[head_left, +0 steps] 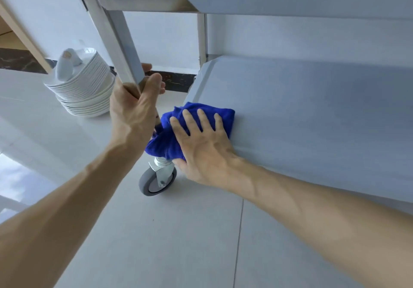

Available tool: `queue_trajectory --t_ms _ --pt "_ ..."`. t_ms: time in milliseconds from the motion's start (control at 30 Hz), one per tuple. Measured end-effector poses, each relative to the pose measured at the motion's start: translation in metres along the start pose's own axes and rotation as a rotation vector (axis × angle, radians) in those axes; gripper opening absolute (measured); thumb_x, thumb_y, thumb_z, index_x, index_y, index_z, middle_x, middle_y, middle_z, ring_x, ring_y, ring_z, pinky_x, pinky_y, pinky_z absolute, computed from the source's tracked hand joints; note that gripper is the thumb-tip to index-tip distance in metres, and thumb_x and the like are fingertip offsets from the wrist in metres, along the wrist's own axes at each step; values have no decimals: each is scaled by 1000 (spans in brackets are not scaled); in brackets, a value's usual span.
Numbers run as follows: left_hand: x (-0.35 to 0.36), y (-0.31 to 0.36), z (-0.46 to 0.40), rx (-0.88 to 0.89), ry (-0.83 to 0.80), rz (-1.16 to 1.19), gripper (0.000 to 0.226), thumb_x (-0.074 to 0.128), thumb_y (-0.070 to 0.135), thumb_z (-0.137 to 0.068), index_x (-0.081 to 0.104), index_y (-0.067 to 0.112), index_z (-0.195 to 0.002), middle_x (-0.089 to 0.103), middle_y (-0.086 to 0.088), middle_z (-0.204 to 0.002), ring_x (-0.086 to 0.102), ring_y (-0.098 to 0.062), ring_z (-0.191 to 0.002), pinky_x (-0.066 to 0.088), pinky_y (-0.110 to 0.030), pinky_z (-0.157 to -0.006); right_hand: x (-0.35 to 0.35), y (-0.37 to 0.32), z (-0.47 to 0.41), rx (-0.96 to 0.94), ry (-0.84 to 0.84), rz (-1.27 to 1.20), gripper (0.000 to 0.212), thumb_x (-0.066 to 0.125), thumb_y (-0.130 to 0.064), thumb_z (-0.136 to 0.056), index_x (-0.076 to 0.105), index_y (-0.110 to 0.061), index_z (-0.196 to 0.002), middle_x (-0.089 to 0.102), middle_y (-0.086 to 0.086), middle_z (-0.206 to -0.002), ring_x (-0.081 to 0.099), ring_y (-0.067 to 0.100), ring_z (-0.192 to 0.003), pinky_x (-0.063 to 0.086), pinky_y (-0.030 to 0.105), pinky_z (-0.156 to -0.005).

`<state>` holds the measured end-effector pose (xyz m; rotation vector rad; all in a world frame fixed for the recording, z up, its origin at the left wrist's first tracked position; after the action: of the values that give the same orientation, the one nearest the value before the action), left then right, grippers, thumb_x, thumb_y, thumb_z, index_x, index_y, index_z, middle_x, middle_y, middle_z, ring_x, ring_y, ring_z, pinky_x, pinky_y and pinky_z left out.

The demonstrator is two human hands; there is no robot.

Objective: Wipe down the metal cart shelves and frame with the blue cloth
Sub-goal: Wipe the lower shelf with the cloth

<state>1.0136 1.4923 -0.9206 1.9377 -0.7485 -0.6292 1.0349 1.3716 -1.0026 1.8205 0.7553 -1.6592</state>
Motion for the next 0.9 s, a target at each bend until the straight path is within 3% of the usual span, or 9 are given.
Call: queue_trajectory --t_ms 133,233,400,500,600,667,767,800,900 --pt "4 0 0 5 -61 24 34 62 22 -96 57 0 -120 71 -13 -86 73 -24 -80 59 -38 -80 -4 37 39 -69 36 77 82 49 -55 -93 10 -23 -158 16 13 -165 19 40 -149 18 63 -116" --pt "3 0 0 -6 -88 16 28 61 23 -94 61 0 -110 71 -16 -86 73 -29 -80 59 -49 -81 -8 72 76 -50 47 93 84 60 -52 -87 24 -23 -157 28 11 -161 30 38 -146 28 60 -114" --pt "2 -1 -2 -47 -136 3 9 62 28 -88 68 27 -81 72 -3 -75 73 -32 -79 57 -57 -82 -14 129 134 -29 64 123 84 69 -45 -77 39 -21 -152 39 10 -156 41 35 -141 36 58 -111" --pt "1 -1 -3 -72 -163 -36 10 63 33 -88 67 25 -84 73 -8 -80 72 -29 -80 58 -52 -84 -18 154 161 -3 94 132 86 76 -42 -75 42 -19 -150 41 10 -155 41 34 -141 38 58 -110" --pt "1 -2 -4 -101 -206 -100 24 62 35 -95 67 12 -97 74 -9 -86 72 -24 -81 59 -42 -83 -20 150 161 65 128 118 88 80 -39 -70 47 -14 -147 46 14 -151 46 39 -137 41 61 -106" --pt "0 -4 -5 -133 -229 -152 35 60 38 -96 65 5 -107 73 -9 -91 70 -17 -83 55 -33 -79 -20 128 141 120 102 99 90 77 -43 -72 42 -14 -150 42 16 -153 43 43 -138 37 63 -107" --pt "-3 -5 -5 -164 -192 -279 49 58 42 -96 57 -3 -115 64 4 -86 60 8 -67 45 -14 -63 -11 82 90 97 6 86 87 55 -51 -89 10 -22 -158 12 13 -165 16 40 -149 17 62 -116" --pt "-5 -3 -3 -163 -186 -332 48 56 42 -97 55 -2 -116 58 8 -84 58 9 -65 43 -11 -59 -8 67 73 77 -3 76 86 51 -50 -92 4 -23 -158 7 12 -166 11 40 -149 13 64 -116" --pt "-13 1 10 -188 -262 -512 32 51 47 -97 43 20 -113 57 3 -100 57 -15 -86 42 -29 -73 -7 40 45 33 -9 65 83 47 -51 -95 0 -23 -158 4 15 -165 7 44 -149 10 70 -115"
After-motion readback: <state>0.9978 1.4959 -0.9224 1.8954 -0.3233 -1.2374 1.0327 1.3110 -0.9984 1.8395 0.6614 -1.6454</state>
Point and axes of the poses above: each hand's wrist, its own z-axis away from the middle knuckle, its own x-axis out of the palm, y = z × x, the point moved 7 cm from there along -z, towards the middle knuckle
